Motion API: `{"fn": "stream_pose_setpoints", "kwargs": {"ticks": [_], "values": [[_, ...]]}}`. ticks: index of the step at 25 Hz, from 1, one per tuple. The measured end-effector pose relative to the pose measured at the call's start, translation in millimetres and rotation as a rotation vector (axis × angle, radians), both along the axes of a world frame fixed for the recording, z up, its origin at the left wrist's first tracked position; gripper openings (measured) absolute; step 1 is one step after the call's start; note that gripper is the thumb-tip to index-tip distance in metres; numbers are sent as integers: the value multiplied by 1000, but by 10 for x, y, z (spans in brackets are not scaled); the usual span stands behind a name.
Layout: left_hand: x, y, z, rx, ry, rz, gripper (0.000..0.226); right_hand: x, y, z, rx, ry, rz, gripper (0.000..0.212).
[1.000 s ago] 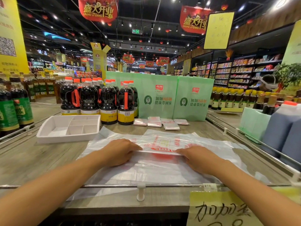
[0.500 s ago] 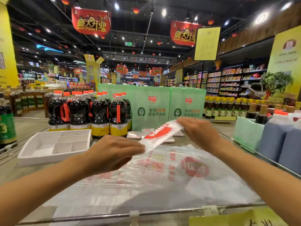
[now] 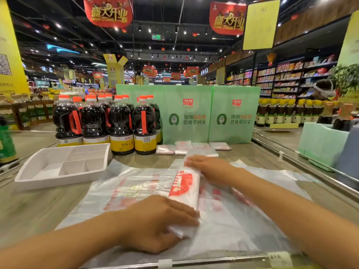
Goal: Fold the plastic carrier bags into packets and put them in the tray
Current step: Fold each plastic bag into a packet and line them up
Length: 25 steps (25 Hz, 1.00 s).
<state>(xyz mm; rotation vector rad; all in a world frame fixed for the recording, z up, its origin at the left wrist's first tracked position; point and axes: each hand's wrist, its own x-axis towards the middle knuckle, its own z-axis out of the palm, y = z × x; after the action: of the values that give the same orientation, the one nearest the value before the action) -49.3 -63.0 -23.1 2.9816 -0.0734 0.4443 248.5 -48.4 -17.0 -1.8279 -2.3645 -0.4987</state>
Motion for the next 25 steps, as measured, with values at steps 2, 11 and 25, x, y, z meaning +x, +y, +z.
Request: {"fn": "stream_pose_setpoints", "kwargs": {"ticks": [2,11,25], "values": [[-25,39,-34,-64,59,37,52,51,42,-174,-173,128,6,45],[-52,14,1,-133,499,94,59,236,200,-318,-322,-18,21,29],[-169,129,99,-219,379,144,72,-79,-376,286,-262,276,-236,72]]}}
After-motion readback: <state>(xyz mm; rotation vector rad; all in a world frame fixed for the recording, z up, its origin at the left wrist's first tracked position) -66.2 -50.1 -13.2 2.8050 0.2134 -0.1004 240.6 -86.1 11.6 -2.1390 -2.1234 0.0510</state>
